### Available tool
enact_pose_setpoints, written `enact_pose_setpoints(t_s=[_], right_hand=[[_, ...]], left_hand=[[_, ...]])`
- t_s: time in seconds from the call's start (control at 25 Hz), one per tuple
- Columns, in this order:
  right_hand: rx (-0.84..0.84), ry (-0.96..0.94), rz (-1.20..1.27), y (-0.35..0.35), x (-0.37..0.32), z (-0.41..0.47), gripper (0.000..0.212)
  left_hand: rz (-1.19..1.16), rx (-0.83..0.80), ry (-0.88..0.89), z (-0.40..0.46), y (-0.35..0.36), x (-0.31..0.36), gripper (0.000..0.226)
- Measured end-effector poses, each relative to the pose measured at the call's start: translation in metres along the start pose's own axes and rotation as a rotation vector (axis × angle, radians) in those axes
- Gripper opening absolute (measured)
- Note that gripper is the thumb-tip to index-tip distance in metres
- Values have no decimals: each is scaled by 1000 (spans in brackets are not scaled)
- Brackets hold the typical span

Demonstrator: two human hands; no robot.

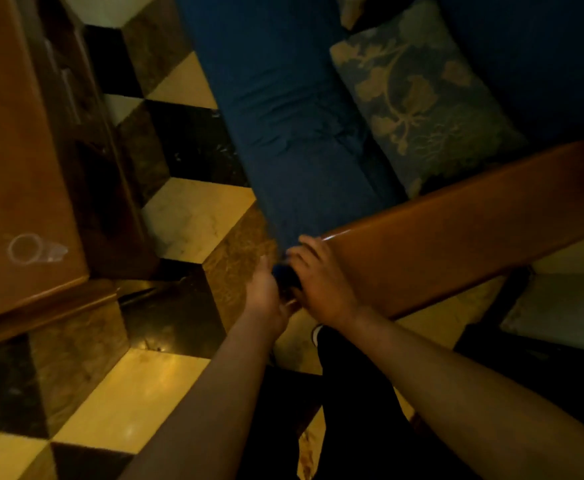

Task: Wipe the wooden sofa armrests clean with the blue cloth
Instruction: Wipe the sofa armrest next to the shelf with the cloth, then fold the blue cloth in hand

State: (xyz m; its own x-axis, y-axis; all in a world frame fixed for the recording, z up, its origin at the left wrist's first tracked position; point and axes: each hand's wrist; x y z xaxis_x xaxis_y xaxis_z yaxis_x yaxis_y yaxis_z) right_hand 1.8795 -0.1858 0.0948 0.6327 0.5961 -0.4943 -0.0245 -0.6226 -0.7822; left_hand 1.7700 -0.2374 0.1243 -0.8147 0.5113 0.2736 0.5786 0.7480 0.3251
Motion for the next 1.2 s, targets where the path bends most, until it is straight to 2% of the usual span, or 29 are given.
enact_pose_setpoints(t_s=[0.04, 0.08, 0.16, 0.24, 0.4, 0.48, 0.68, 0.76, 0.88, 0.96, 1.04, 1.2], right_hand=[[-100, 25, 132, 7, -21, -10, 42], [-154, 103, 333, 11, -40, -21, 36], [-145, 265, 657, 16, -75, -40, 28], [-138, 327, 800, 11, -102, -53, 27], [-183, 329, 1009, -20, -174, -52, 14], [-241, 301, 1042, -36, -207, -46, 8], [-415, 161, 1028, -51, -272, -35, 8], [-500, 141, 1049, -49, -302, -32, 16], [-644, 70, 935, -33, -354, -26, 26], [-752, -20, 882, -13, -391, -22, 33], [-852, -108, 854, 12, -436, -21, 29], [-934, -231, 770, 58, -537, -15, 33]], left_hand=[[-122, -25, -63, -16, -16, -1, 59], [-111, -33, -77, -30, -29, -4, 58], [-72, -22, -79, -65, -64, -13, 52], [-96, -40, -64, -95, -83, -25, 45], [-120, -2, 96, -150, -106, -29, 46], [-246, 31, 216, -171, -111, -24, 46], [-449, 160, 447, -224, -138, -19, 43], [-525, 198, 543, -246, -160, -23, 34], [-657, 195, 646, -274, -209, -31, 20], [-749, 178, 709, -292, -247, -31, 23], [-836, 180, 760, -312, -296, -33, 30], [-886, 263, 852, -362, -399, -35, 33]])
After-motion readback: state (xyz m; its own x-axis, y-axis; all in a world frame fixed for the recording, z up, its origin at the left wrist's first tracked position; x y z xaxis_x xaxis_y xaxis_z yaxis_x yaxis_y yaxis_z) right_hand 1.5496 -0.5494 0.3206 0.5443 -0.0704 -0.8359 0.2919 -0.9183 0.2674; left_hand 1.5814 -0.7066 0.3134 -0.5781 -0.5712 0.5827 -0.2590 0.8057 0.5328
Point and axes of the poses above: each hand's wrist, its own z-axis towards the middle knuckle, its own y-axis out of the palm, x = y × z, and after that the axes turned 11 degrees about -x, right-handed
